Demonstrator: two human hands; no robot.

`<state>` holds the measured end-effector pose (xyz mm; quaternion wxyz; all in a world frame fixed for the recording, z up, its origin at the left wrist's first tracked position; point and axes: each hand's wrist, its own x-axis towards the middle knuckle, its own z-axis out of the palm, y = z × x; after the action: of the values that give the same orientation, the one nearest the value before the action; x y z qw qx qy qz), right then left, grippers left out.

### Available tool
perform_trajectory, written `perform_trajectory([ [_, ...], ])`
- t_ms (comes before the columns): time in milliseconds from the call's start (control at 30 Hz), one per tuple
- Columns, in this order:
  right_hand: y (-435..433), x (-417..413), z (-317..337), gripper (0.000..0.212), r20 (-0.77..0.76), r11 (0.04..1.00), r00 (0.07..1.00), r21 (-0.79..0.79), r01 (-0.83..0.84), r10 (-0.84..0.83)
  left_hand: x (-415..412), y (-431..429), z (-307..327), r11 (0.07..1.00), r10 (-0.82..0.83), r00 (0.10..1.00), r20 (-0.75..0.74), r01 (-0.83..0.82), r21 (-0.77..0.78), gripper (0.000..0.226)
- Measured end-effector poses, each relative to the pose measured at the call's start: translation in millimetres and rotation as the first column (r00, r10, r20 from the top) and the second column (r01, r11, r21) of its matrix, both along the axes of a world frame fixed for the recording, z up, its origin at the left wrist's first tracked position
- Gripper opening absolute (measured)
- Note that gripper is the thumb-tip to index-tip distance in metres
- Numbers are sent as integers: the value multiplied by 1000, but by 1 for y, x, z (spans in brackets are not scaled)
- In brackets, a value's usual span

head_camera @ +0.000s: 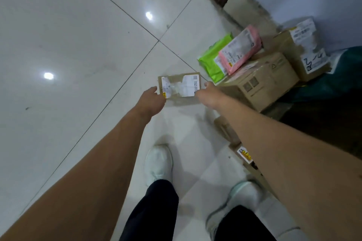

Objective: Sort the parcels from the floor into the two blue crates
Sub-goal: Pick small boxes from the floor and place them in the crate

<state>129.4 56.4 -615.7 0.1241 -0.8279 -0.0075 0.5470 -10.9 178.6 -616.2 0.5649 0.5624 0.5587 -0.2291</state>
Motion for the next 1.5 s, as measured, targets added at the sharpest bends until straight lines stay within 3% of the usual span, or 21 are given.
perform_trajectory([
  [100,8,2,-33,71,-4,994,995,46,100,-100,7,0,-20,999,48,997,56,-48,-7,51],
  [200,-4,7,-96,74,-1,973,978,98,207,-208,8,0,-32,994,105,993,56,-104,-24,57],
  [267,0,2,-78,61,12,961,967,115,251,-254,8,1,-36,991,129,991,44,-128,-36,58],
  [367,4,-4,-43,21,-5,937,946,129,323,-325,8,4,-32,991,131,990,44,-130,-32,51],
  [400,2,-6,-39,20,-7,931,940,138,339,-342,8,4,-27,991,128,991,48,-127,-27,49],
  [533,-5,-10,-14,47,-35,916,928,156,371,-370,9,4,1,992,126,990,60,-126,-10,46],
  [767,-11,-7,88,27,-32,894,912,187,408,-410,12,-1,97,995,85,991,101,-90,39,47],
  [933,-18,1,187,28,8,864,893,256,434,-451,17,-13,189,992,102,986,133,-110,53,43],
  [1067,-41,4,277,14,-3,850,887,286,443,-461,20,-28,270,995,32,984,178,-48,87,43],
  [1267,-87,4,415,22,6,811,850,303,501,-527,30,-54,400,992,-101,968,228,80,99,56],
  [1500,-150,-22,559,41,20,628,687,424,653,-727,43,-96,532,957,-276,918,286,236,168,53],
])
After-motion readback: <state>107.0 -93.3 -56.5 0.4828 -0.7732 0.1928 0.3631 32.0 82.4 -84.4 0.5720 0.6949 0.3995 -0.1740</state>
